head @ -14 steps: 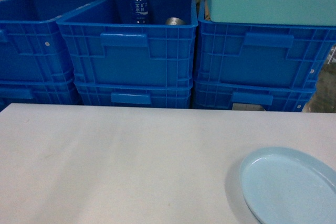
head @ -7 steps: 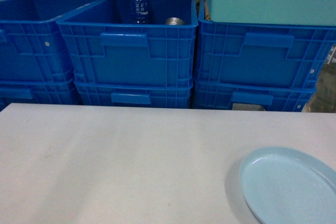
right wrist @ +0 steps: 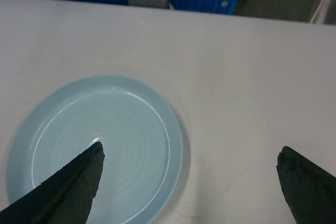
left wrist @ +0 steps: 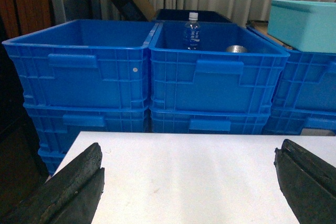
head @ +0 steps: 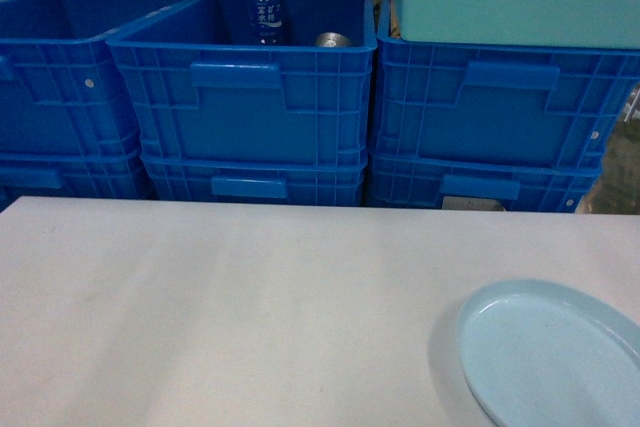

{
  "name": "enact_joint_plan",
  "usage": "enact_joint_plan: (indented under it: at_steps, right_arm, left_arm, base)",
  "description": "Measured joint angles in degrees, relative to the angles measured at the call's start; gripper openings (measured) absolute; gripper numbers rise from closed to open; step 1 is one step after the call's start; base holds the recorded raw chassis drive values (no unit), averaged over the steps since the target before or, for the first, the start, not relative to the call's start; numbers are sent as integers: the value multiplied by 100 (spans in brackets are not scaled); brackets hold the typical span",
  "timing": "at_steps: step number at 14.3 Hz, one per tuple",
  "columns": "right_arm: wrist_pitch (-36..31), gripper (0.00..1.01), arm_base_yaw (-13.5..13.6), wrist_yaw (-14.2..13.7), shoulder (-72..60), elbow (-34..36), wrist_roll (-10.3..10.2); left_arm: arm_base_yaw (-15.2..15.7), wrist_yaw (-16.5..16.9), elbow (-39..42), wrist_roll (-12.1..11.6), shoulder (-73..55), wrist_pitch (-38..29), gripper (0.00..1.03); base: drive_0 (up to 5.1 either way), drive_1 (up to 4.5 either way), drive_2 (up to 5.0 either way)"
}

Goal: Place blue tray on left shelf second layer neatly

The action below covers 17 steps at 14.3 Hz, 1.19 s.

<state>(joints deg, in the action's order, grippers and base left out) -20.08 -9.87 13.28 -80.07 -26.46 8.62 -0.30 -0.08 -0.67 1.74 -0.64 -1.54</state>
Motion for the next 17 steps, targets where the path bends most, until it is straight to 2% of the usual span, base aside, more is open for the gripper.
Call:
enact_joint_plan:
  at_steps: [4, 6, 9, 17]
  right_arm:
    - [-234, 98, 428, -129, -894, -136, 4]
    - [-649, 98, 575, -398, -2153, -426, -153]
    - [-940, 98, 452, -452, -3051, -614, -402]
    - [-1414, 98, 184, -361, -3552, -592, -581]
  left_arm:
    - [0, 0, 0, 0, 0, 2, 98]
    - [0, 0, 0, 2, 0, 0, 98]
    - [0, 0, 0, 2, 0, -2, 98]
    - [0, 0, 0, 2, 0, 0, 98]
  base:
    - [0, 0, 0]
    - [0, 0, 0]
    - [0, 0, 0]
    - [0, 0, 0]
